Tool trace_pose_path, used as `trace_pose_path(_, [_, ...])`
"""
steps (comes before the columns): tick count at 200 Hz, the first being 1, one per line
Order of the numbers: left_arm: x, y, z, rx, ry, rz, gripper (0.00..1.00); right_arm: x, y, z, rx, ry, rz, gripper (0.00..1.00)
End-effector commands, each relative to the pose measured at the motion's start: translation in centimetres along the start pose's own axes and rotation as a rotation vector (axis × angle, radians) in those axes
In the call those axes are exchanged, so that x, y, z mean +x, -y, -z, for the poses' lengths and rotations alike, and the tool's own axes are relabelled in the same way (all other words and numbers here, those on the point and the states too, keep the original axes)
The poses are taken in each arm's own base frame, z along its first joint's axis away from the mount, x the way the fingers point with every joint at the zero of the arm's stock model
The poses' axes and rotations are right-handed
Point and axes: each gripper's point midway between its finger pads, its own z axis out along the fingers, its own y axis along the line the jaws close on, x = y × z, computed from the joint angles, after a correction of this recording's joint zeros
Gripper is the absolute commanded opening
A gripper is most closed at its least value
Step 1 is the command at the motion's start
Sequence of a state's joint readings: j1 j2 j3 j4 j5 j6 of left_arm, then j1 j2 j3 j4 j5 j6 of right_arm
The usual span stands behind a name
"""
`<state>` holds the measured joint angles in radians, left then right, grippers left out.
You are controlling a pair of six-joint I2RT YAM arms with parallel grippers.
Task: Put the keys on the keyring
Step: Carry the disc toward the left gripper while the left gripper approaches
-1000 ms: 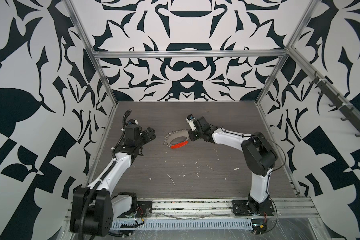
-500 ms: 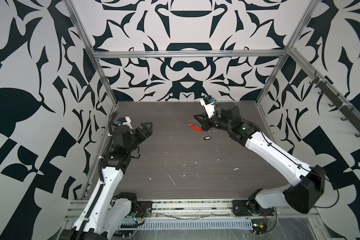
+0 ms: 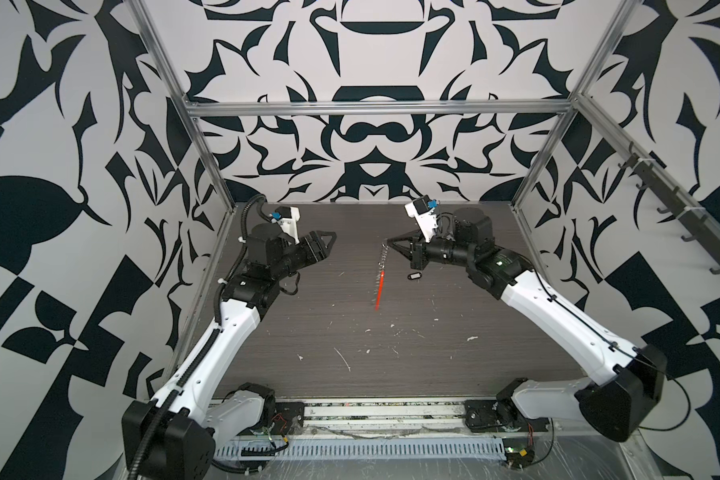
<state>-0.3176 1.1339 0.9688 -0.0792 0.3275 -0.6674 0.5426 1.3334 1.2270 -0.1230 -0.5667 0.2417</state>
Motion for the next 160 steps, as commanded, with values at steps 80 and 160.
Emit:
trace_pose_path(80, [-1.8,6.6,-3.3,0.289,-0.113,-0.244,0.37,-5.4,0.4,-2.4,-0.149,0.137,-0.011,0.00])
trace_pose_path(160, [-1.4,7.1,-4.9,0.376,-0.204,-0.229,0.32,-6.6,1.7,-4.2,-0.226,0.163,-0.062,0.00])
